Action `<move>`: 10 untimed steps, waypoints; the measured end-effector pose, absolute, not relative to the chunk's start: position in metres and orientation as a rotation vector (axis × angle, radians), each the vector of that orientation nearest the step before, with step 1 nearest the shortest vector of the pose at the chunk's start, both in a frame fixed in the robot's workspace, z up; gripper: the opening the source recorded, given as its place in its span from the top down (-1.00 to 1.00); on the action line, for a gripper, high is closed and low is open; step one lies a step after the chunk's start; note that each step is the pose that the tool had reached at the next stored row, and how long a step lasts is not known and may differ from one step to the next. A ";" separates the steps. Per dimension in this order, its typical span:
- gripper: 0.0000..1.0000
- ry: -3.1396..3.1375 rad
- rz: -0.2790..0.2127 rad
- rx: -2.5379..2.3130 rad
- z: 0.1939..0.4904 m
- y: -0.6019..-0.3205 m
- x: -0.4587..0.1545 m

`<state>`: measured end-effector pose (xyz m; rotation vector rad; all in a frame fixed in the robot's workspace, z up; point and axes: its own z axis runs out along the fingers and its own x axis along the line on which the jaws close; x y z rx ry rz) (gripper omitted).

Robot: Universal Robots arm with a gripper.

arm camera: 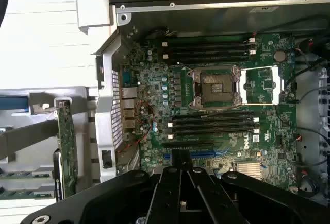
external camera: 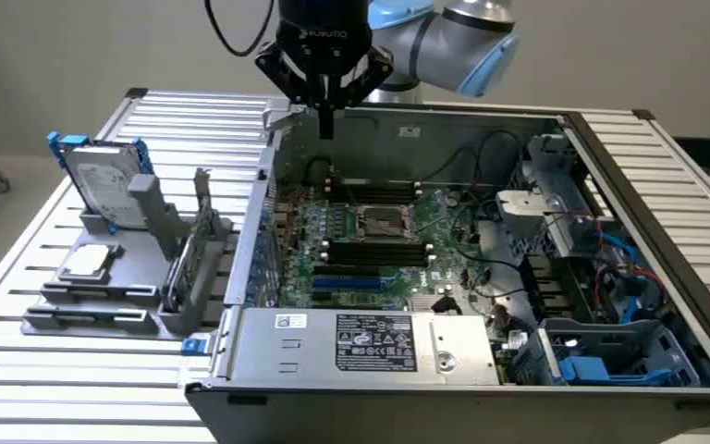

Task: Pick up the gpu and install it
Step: 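Reach for the gpu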

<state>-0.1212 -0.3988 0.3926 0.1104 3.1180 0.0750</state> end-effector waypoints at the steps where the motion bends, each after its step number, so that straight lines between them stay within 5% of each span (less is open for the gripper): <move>1: 0.79 3.118 0.075 0.110 0.393 -0.399 -0.121; 10: 0.79 3.120 0.075 0.111 0.393 -0.399 -0.124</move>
